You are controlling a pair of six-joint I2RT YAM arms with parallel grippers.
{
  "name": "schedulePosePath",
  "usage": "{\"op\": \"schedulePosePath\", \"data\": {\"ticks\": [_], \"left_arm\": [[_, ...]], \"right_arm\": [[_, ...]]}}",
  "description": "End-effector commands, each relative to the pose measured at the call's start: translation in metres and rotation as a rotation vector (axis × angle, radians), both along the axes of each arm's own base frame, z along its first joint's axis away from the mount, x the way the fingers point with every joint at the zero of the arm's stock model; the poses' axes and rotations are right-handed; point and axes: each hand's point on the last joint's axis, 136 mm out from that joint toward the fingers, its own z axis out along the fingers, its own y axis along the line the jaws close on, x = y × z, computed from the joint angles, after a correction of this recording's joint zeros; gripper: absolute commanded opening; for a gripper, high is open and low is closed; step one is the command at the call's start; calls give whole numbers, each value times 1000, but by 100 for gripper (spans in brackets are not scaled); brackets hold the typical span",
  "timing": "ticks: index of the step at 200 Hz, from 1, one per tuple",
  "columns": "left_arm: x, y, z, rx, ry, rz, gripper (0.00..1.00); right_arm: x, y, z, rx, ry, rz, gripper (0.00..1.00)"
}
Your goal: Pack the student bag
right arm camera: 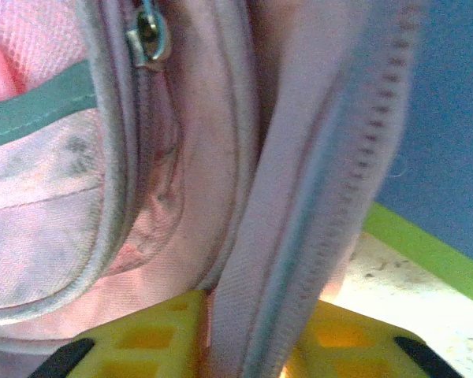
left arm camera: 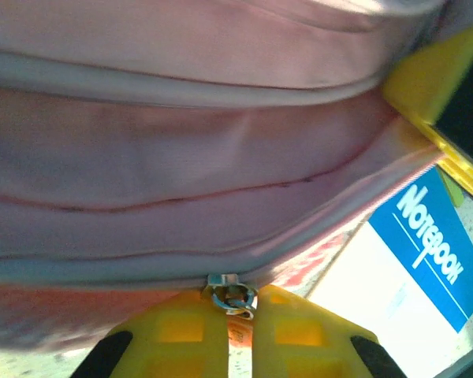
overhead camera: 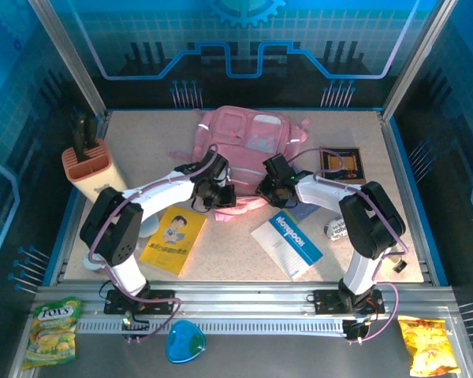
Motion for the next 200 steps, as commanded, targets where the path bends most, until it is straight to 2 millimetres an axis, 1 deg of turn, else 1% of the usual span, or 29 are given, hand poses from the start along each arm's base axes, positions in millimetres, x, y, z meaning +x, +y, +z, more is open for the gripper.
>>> {"op": "schedulePosePath", "data": {"ticks": [1,37,52,62,73,90,107,121,137,158,173,200], "left_arm": [[-10,38,-1,41,45,65,0],[-6,67,-12,53,76,118,0],[-3,72,-17,41,90,133,0],[-1,71,-20,32,93,119,0],[-1,68,-24,27,108,100,0],[-1,60,-27,-14,113,75,0],[5,54,-30,-41,101,67,0],[10,52,-35,-43,96,64,0],[14,51,-38,-34,81,57,0],[18,51,-40,-7,37,37,7],[21,50,-42,27,-6,14,14],[24,48,-46,106,-83,-38,26]], "right_arm": [[14,-35,18,-164,-92,-19,25],[33,-44,40,-194,-174,15,20],[45,-46,49,-197,-213,45,20],[53,-48,54,-195,-241,69,19],[62,-55,59,-189,-265,87,18],[75,-62,63,-131,-292,126,18],[81,-64,64,-100,-296,164,20],[79,-62,62,-88,-279,182,24],[72,-58,64,-49,-272,188,33],[57,-58,69,-5,-264,163,44],[44,-57,74,26,-259,141,48],[22,-50,73,71,-227,130,51]]}}
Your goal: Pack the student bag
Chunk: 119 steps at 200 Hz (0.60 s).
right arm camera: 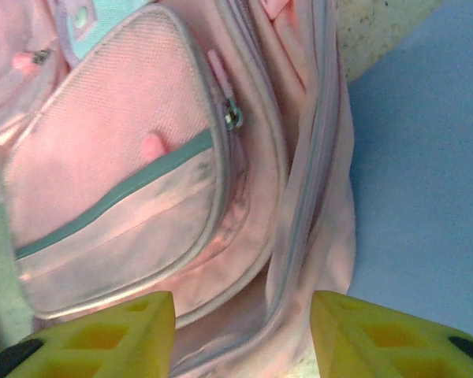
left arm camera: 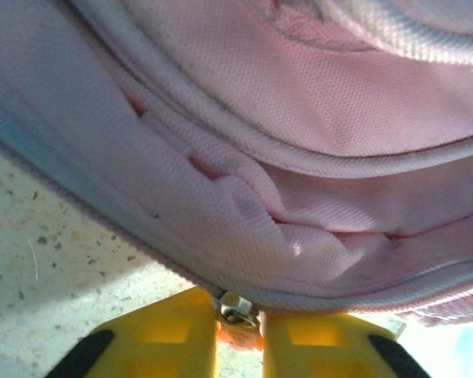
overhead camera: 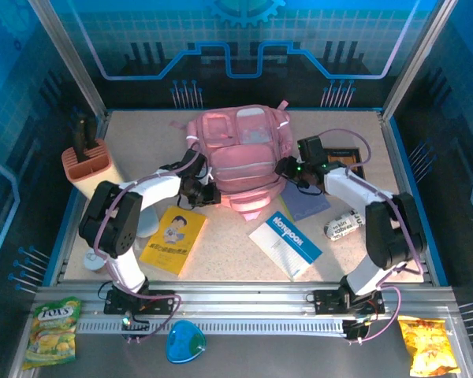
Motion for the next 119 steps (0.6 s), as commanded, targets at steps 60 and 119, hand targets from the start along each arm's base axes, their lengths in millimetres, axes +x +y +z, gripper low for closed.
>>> {"op": "schedulePosePath", "data": {"ticks": [60,119], "left_arm": [[14,20,-7,289,-199,-11,28],[18,15,3,272,-288,-82,30]], "right_arm": [[-35,35,3,106,47,28,51],[-44,68,-4,190,87,73,49]]}}
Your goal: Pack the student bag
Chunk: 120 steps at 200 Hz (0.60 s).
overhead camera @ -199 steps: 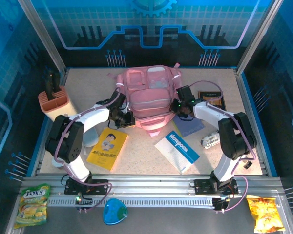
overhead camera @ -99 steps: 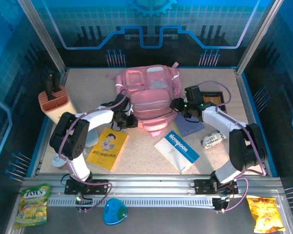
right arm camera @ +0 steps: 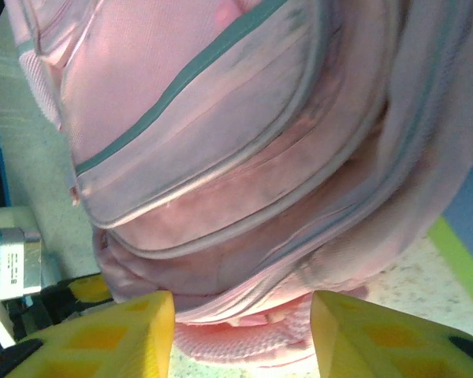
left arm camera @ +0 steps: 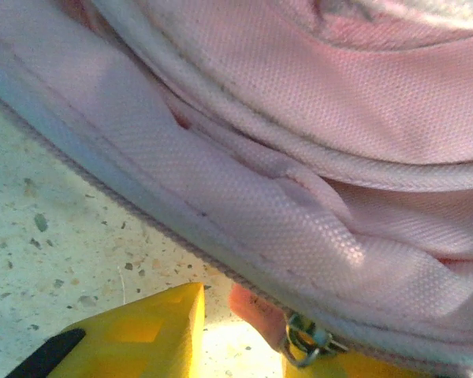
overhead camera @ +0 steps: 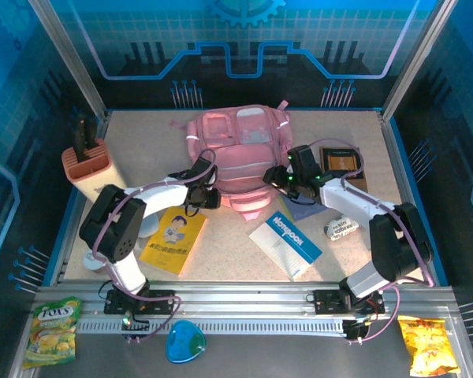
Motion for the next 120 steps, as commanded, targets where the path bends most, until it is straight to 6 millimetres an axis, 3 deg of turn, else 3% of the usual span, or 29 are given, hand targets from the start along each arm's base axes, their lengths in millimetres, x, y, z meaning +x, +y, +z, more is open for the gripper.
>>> {"op": "schedulePosePath", "data": {"ticks": [1,58,120], "left_arm": [[10,-2,13,5,-92,-65,30],[18,-16,18,12,-183,-207,30],[17,-22,21,-1,-195,-237,22]], "right_arm": [[-6,17,-8,54,36,21,49],[-9,34,-20,89,78,47,47],[-9,30,-46,36,184,-10,47]]}}
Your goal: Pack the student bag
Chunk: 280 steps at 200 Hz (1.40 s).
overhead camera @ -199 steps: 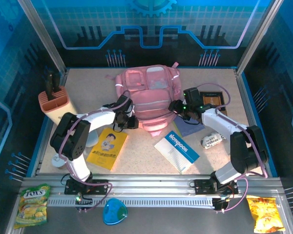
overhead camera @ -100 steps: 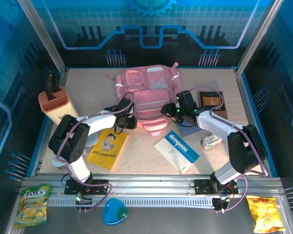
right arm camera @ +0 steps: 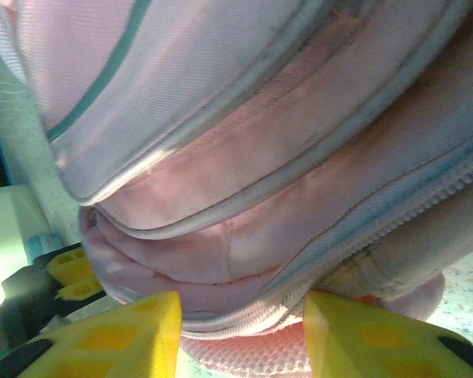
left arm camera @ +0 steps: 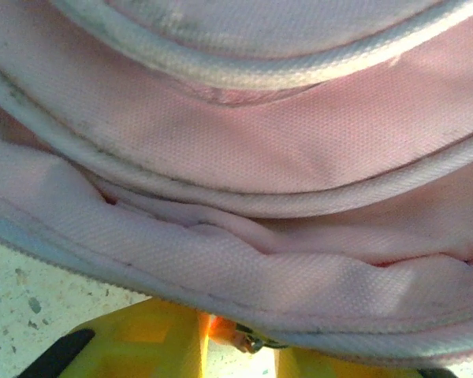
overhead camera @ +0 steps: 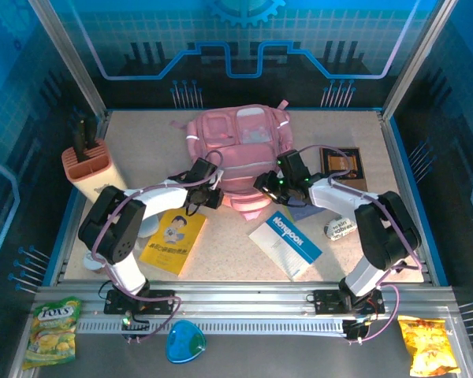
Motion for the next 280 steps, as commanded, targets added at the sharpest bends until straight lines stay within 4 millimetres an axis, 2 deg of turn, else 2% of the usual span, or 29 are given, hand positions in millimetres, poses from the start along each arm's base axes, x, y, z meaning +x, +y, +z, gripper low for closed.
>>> {"op": "schedulePosePath", "data": {"ticks": [1,54,109,131,153,170,211,257,280], "left_arm": [[5,-11,15,-39,-59,-45,22],[-3,-7,19,-33,-43,-23,0],[-19,22,12,42,39,115,0],[-19,36,10,28,91,171,0],[-13,48,10,-9,140,217,0],[-4,51,15,-45,150,222,0],[18,65,14,11,174,229,0],[30,66,9,-71,323,89,0],[42,74,8,-43,336,46,0]], "right_arm": [[-1,1,-14,-29,69,-28,47],[6,-13,-30,-125,119,-96,51],[5,-49,-39,-292,133,-185,45],[6,-59,-46,-311,145,-203,44],[8,-67,-51,-331,153,-212,43],[9,-71,-54,-344,161,-217,42],[9,-82,-53,-374,158,-216,40],[7,-92,-56,-396,161,-202,40],[8,-96,-58,-400,156,-194,40]]}}
